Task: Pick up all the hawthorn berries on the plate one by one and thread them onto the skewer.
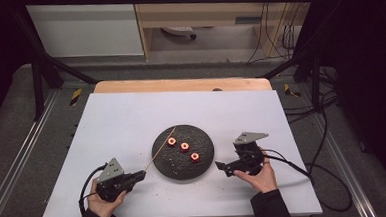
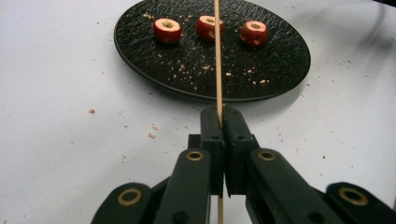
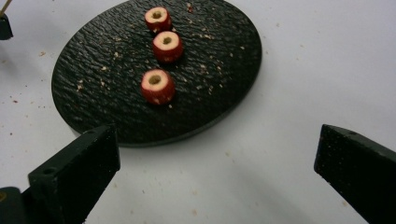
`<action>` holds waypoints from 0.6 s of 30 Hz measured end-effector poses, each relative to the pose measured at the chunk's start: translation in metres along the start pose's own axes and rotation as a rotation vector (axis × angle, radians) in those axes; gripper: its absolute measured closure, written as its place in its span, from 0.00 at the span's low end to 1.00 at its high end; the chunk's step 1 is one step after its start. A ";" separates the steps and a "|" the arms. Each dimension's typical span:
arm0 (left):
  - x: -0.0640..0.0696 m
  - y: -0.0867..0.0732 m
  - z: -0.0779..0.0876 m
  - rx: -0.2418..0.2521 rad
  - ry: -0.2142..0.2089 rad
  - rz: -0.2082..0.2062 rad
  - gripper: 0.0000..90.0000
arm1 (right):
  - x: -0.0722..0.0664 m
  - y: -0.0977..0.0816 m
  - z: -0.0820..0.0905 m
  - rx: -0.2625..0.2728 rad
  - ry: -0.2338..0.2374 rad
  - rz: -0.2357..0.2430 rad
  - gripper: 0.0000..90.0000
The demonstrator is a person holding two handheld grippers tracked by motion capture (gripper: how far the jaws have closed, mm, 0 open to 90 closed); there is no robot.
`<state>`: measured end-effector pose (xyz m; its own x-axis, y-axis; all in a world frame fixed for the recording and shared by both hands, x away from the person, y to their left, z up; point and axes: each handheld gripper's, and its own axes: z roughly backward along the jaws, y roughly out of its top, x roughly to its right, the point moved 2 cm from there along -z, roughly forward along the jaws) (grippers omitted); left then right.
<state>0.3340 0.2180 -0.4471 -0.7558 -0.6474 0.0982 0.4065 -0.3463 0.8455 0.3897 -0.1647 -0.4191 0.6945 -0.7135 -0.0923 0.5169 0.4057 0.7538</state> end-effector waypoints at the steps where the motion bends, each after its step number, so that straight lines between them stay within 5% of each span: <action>1: 0.001 0.000 -0.001 -0.001 -0.001 0.000 0.97 | -0.002 0.005 -0.003 -0.013 -0.001 0.009 0.02; 10: 0.001 -0.001 -0.002 -0.006 -0.003 -0.007 0.97 | -0.022 0.037 -0.032 -0.126 0.017 0.069 0.05; 18: 0.000 -0.001 -0.003 -0.017 0.004 -0.010 0.97 | -0.033 0.053 -0.057 -0.235 0.017 0.140 0.18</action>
<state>0.3347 0.2165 -0.4498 -0.7581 -0.6462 0.0877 0.4077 -0.3647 0.8372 0.4226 -0.0875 -0.4130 0.7747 -0.6322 -0.0105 0.5160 0.6225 0.5884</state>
